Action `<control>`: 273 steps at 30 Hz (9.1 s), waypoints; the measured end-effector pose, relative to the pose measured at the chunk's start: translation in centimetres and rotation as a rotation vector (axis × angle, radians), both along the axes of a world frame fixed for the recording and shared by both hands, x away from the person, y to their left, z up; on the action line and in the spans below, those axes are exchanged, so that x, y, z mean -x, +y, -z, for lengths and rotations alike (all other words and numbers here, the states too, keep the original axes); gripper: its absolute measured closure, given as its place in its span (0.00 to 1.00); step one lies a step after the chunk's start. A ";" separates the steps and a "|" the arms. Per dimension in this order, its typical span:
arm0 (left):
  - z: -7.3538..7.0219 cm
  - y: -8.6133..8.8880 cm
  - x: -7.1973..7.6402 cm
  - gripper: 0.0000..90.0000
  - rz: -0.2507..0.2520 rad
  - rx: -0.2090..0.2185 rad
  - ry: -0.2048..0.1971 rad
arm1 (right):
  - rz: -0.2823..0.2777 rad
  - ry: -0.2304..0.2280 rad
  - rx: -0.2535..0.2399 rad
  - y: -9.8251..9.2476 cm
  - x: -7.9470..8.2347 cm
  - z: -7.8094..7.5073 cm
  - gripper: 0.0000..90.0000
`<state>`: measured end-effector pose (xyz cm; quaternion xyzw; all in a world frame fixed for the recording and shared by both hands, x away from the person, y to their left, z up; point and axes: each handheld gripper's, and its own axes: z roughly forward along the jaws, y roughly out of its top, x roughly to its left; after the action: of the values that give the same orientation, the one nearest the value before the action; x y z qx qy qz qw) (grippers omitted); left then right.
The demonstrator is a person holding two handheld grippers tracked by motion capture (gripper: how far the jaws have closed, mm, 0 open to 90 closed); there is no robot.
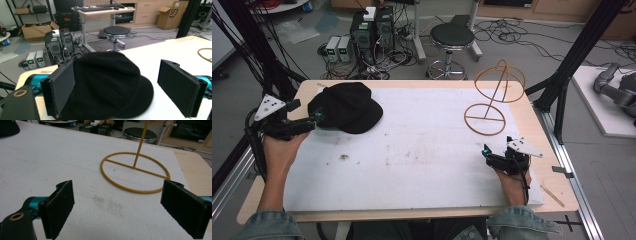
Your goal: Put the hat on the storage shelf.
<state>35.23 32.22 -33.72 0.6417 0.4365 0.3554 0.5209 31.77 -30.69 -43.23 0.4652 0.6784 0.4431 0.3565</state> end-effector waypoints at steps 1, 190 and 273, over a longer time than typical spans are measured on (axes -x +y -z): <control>-0.3 0.1 -0.4 0.17 0.001 -0.001 -0.006 | 0.000 -0.001 0.007 -0.1 0.0 0.0 0.13; -21.2 -26.9 -14.1 0.80 0.529 0.288 0.016 | -0.027 -0.010 -0.015 -0.2 -0.4 0.1 0.14; -11.8 -42.0 -19.8 0.77 0.702 0.200 0.214 | -0.022 0.001 -0.024 -0.9 -0.1 0.2 0.14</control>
<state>55.04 -9.82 -21.94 0.7317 0.2747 0.0421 0.6224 31.82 -31.61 -43.44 0.4621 0.6785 0.4547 0.3455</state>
